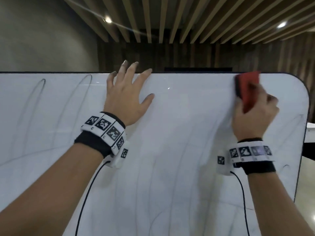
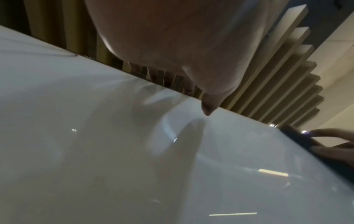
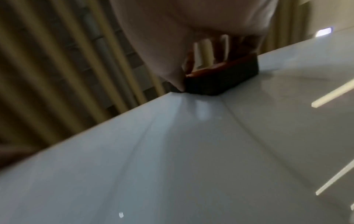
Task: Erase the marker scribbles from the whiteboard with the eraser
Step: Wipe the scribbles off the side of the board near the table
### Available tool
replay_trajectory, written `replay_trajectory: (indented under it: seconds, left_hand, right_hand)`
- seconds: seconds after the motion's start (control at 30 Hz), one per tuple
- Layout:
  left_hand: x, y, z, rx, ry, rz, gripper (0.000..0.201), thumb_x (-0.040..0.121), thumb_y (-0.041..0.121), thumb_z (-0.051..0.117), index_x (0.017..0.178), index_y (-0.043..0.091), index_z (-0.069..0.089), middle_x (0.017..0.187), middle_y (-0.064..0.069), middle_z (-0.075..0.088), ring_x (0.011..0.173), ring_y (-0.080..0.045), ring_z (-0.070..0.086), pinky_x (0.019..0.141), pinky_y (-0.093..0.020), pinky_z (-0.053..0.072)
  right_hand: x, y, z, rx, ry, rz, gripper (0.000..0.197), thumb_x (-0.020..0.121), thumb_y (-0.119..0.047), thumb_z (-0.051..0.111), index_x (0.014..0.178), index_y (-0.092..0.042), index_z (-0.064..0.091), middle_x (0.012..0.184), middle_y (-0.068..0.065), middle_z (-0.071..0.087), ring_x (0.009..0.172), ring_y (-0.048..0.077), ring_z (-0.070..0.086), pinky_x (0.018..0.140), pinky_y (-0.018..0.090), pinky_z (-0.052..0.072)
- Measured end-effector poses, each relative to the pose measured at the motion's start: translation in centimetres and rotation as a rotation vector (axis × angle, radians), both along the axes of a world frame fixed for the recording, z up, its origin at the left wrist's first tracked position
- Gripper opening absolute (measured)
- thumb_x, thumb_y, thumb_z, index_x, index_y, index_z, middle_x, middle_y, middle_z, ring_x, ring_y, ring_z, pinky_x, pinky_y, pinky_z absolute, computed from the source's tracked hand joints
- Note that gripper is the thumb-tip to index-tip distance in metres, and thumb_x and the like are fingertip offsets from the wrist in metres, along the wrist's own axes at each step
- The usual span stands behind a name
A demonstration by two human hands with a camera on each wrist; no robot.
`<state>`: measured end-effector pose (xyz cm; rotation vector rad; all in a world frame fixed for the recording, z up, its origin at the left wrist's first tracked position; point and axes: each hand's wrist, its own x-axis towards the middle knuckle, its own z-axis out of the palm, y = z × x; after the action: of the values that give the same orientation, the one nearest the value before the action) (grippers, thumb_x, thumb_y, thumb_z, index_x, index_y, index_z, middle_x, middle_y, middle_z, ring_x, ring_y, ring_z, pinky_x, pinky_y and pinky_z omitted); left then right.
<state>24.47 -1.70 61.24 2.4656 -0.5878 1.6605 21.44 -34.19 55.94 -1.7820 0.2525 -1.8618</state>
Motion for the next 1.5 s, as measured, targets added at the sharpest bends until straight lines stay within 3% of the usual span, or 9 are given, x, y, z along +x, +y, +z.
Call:
replay_trajectory:
  seconds: [0.1,0.27,0.53,0.77,1.0,1.23,1.3,1.43,1.5]
  left_hand:
    - [0.9,-1.1,-0.3,-0.028,-0.019,0.020,0.063,0.097,0.059,0.044,0.153,0.032,0.034,0.151,-0.007,0.044,0.146,-0.031,0.033,0.120,-0.054,0.021]
    - [1.7,-1.1,-0.8,-0.042,-0.067,0.031,0.063,0.098,0.062,0.039,0.153,0.032,0.033,0.150,-0.009,0.043,0.143,-0.032,0.036,0.120,-0.054,0.021]
    - [2.0,-1.4,-1.0,-0.056,-0.076,0.041,0.063,0.099,0.062,0.035,0.154,0.032,0.032,0.150,-0.009,0.041,0.143,-0.034,0.035,0.122,-0.055,0.020]
    - [2.3,-1.1,-0.8,-0.046,-0.076,0.033,0.063,0.099,0.064,0.037,0.153,0.032,0.033,0.148,-0.008,0.042,0.142,-0.033,0.036,0.121,-0.055,0.021]
    - [2.5,-0.9,-1.1,-0.036,-0.070,0.045,0.063,0.100,0.065,0.036,0.155,0.033,0.029,0.150,-0.008,0.040,0.143,-0.033,0.034,0.122,-0.054,0.019]
    - [2.3,-1.1,-1.0,-0.039,-0.071,0.038,0.064,0.100,0.064,0.037,0.155,0.031,0.029,0.151,-0.010,0.039,0.144,-0.035,0.033,0.122,-0.055,0.019]
    - [2.2,-1.0,-1.0,-0.034,-0.070,0.033,0.064,0.100,0.063,0.038,0.155,0.031,0.029,0.151,-0.009,0.039,0.143,-0.034,0.033,0.122,-0.055,0.019]
    - [2.1,-1.0,-1.0,-0.031,-0.063,0.031,0.064,0.101,0.062,0.040,0.156,0.030,0.028,0.151,-0.011,0.039,0.144,-0.035,0.033,0.122,-0.055,0.019]
    - [1.8,-1.2,-1.0,-0.033,-0.055,0.031,0.065,0.101,0.060,0.040,0.157,0.028,0.027,0.152,-0.013,0.037,0.145,-0.036,0.031,0.122,-0.056,0.019]
  right_hand:
    - [0.1,3.2,-0.5,0.014,0.072,-0.026,0.058,0.088,-0.026,0.062,0.144,-0.021,0.051,0.137,0.023,0.048,0.117,0.045,0.048,0.099,0.049,0.038]
    - [0.3,7.1,-4.3,-0.939,0.200,0.190,0.038,0.089,-0.025,0.069,0.127,-0.031,0.068,0.132,0.008,0.057,0.118,0.034,0.050,0.094,0.044,0.038]
    - [0.2,-3.0,-0.6,0.068,-0.053,0.029,0.054,0.085,-0.028,0.063,0.139,-0.029,0.059,0.131,0.020,0.052,0.116,0.039,0.051,0.102,0.036,0.037]
    - [0.1,6.5,-10.6,-1.098,0.182,0.113,0.036,0.089,-0.016,0.071,0.122,-0.031,0.069,0.125,0.011,0.063,0.108,0.035,0.057,0.085,0.042,0.044]
    - [0.1,0.8,-3.6,-0.111,-0.038,0.067,0.048,0.086,-0.023,0.067,0.134,-0.024,0.063,0.125,0.018,0.054,0.107,0.037,0.051,0.097,0.034,0.037]
    - [0.5,6.6,-13.4,-0.996,0.200,0.208,0.031,0.092,-0.025,0.070,0.122,-0.033,0.069,0.126,0.010,0.060,0.114,0.033,0.053,0.089,0.044,0.044]
    - [0.6,4.7,-11.3,-0.868,0.134,0.164,0.038,0.090,-0.024,0.071,0.126,-0.033,0.065,0.126,0.012,0.058,0.111,0.036,0.054,0.090,0.045,0.044]
    - [0.4,1.6,-8.9,-0.060,-0.067,0.104,0.046,0.087,-0.019,0.071,0.132,-0.023,0.065,0.126,0.015,0.052,0.109,0.035,0.050,0.102,0.048,0.041]
    - [0.4,3.8,-10.9,-0.114,-0.015,0.127,0.044,0.087,-0.020,0.070,0.130,-0.024,0.065,0.128,0.014,0.052,0.112,0.035,0.049,0.103,0.049,0.040]
